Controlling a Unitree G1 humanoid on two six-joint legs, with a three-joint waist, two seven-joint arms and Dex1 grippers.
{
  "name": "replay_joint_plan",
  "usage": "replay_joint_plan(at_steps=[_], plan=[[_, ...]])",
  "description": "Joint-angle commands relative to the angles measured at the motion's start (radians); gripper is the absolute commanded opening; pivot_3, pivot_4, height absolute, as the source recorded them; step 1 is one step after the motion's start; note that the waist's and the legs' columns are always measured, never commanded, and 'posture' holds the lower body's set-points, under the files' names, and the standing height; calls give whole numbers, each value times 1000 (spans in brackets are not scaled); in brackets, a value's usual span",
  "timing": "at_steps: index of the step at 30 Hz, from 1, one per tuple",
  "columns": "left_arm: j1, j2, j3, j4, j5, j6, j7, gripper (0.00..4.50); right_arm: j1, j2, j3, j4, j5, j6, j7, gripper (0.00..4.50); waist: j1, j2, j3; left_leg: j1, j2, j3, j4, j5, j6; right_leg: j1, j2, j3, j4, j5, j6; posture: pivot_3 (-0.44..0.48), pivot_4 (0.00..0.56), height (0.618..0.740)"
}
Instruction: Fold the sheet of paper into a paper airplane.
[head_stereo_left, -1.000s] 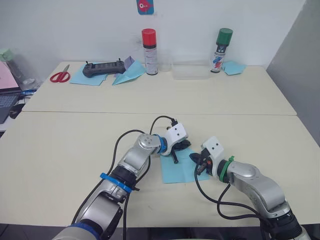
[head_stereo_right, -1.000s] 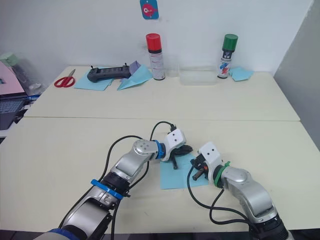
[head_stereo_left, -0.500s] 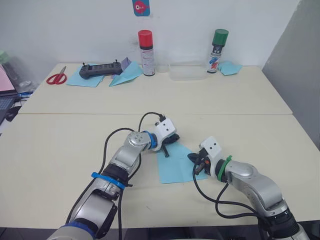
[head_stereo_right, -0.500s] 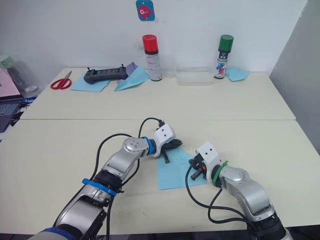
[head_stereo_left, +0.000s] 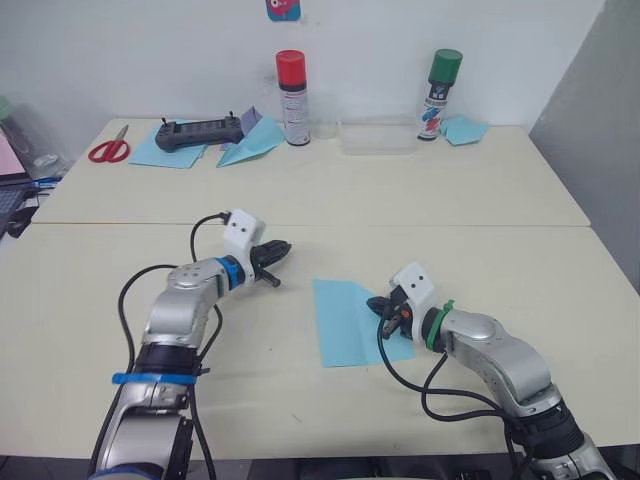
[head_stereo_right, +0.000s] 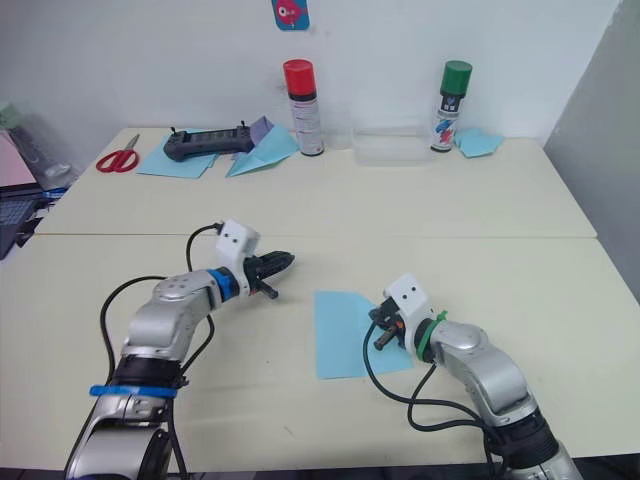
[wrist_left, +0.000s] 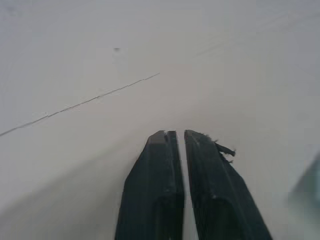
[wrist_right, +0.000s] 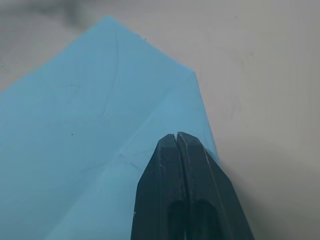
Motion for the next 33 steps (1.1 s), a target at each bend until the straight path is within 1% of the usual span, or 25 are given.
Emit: replay_joint_plan(at_steps=[1,3,5,7,9,12,18,22,25,28,33], plan=[[21,-24,94,-170,-205,237,27,1691,3,-1,31,48,-23,10,9,0,0,-1,2,0,0,0,0,0,0,0,0,0,0,0,0,0,150,740],[39,-29,116,-208,-259,320,49,2317,0,-1,31,52,-24,8,12,0,-2,-2,4,1,0,-1,0,0,0,0,1,-1,1,0,0,0,150,740],[63,-33,133,-210,-279,376,88,2967,-3,-2,31,54,-25,7,15,0,-3,-2,4,1,0,-1,0,0,0,0,1,0,1,0,0,0,150,740],[91,-18,130,-223,-315,432,78,3581,-2,-3,31,53,-26,7,17,0,-5,-2,4,2,0,0,0,0,0,0,1,0,1,0,0,0,150,740],[122,-7,118,-250,-344,472,65,3581,1,-4,32,48,-27,9,18,0,-5,-3,4,2,0,0,0,0,0,0,1,0,1,0,0,0,150,740],[154,3,87,-274,-353,486,57,3581,5,-2,33,42,-29,13,19,0,-3,-4,5,1,0,0,0,0,0,0,1,0,1,0,0,0,150,740],[148,-61,16,-255,-332,442,79,3581,15,-1,34,26,-33,26,18,0,-1,-4,5,1,0,0,0,0,0,0,0,1,0,0,0,0,150,740],[146,-78,-13,-243,-320,412,83,3581,17,-2,33,20,-34,30,17,0,0,-4,5,1,0,0,0,0,0,0,0,0,0,0,0,0,150,740],[141,-93,-30,-209,-298,381,94,3006,20,0,33,15,-34,33,13,0,0,-4,5,1,-1,0,0,0,0,0,0,0,0,0,0,0,150,740],[135,-100,-38,-188,-285,353,98,2104,25,1,35,7,-33,38,10,0,1,-4,5,1,-1,0,0,0,0,0,0,0,0,0,0,0,150,740],[132,-94,-52,-181,-272,331,94,478,28,9,27,-2,-27,31,7,0,1,-4,5,1,-1,0,0,0,0,0,0,0,0,0,0,0,150,740]])
